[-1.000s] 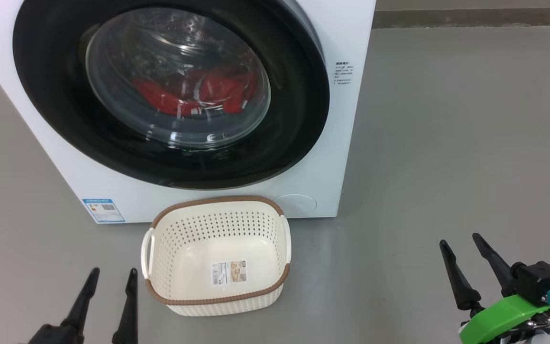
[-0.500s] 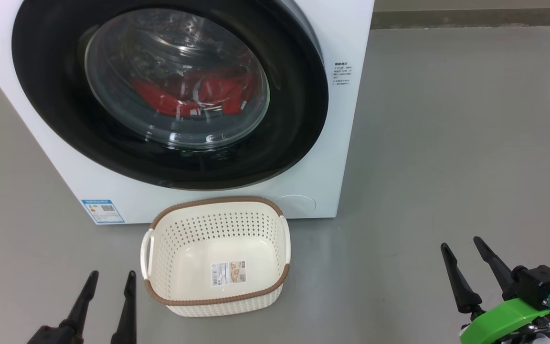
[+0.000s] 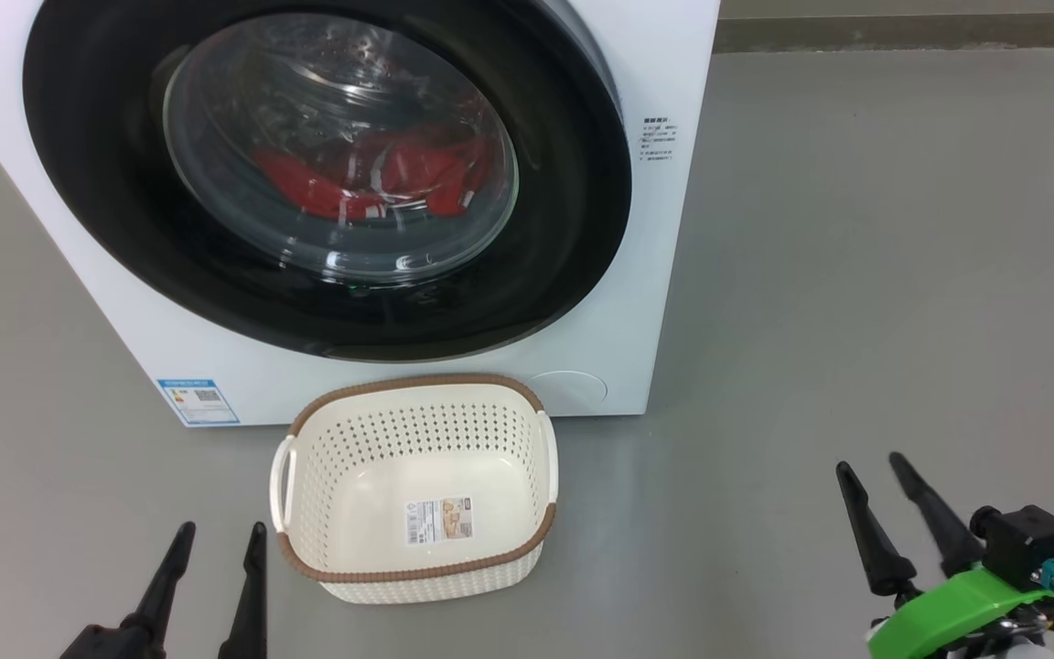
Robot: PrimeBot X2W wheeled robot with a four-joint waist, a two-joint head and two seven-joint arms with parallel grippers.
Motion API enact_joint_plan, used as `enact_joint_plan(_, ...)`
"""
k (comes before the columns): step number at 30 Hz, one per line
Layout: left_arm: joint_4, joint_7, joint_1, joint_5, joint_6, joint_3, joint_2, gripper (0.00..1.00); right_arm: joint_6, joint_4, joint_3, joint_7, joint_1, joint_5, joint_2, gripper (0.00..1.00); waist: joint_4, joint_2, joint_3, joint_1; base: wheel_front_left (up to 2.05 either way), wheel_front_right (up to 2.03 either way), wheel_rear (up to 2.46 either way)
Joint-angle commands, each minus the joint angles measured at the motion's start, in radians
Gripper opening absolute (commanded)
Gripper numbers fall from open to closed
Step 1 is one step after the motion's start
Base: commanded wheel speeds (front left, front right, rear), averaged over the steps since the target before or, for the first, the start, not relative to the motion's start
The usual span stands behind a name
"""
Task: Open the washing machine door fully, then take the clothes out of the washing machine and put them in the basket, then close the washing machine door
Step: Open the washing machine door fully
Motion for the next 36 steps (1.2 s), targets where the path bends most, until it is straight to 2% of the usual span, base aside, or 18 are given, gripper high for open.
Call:
enact_joint_plan(1,-0.019,-0.012,-0.027,-0.002,-0.003,0.031,0.014,1.0,0.002,-0.024,0.03,-0.012,-0.04,0.017,-0.012,0.0,0.0,0.0,0.002,0.0,0.0,0.0,0.0)
enact_joint_plan(10,-0.009,-0.012,-0.045,-0.013,-0.003,0.016,0.005,1.0,0.002,0.011,0.079,-0.012,-0.213,0.16,-0.029,0.0,0.034,0.0,0.039,0.0,0.0,0.0,0.0)
enact_joint_plan(20,-0.011,-0.012,-0.096,-0.021,-0.003,-0.009,-0.001,1.0,0.002,0.078,0.1,-0.007,-0.42,0.435,-0.049,0.0,0.087,0.0,0.115,0.0,0.0,0.0,0.0)
enact_joint_plan(27,-0.01,-0.012,-0.139,-0.032,-0.003,-0.03,-0.002,1.0,0.002,0.125,0.121,-0.002,-0.534,0.546,-0.084,0.0,0.124,0.0,0.164,0.0,0.0,0.0,0.0)
enact_joint_plan(34,-0.01,-0.012,-0.177,-0.044,-0.003,-0.054,-0.002,1.0,0.002,0.183,0.149,0.033,-0.657,0.675,-0.116,0.0,0.163,0.0,0.209,0.0,0.0,0.0,0.0)
enact_joint_plan(36,-0.009,-0.012,-0.188,-0.047,-0.003,-0.06,-0.002,1.0,0.002,0.194,0.145,0.061,-0.692,0.746,-0.11,0.0,0.172,0.0,0.225,0.0,0.0,0.0,0.0)
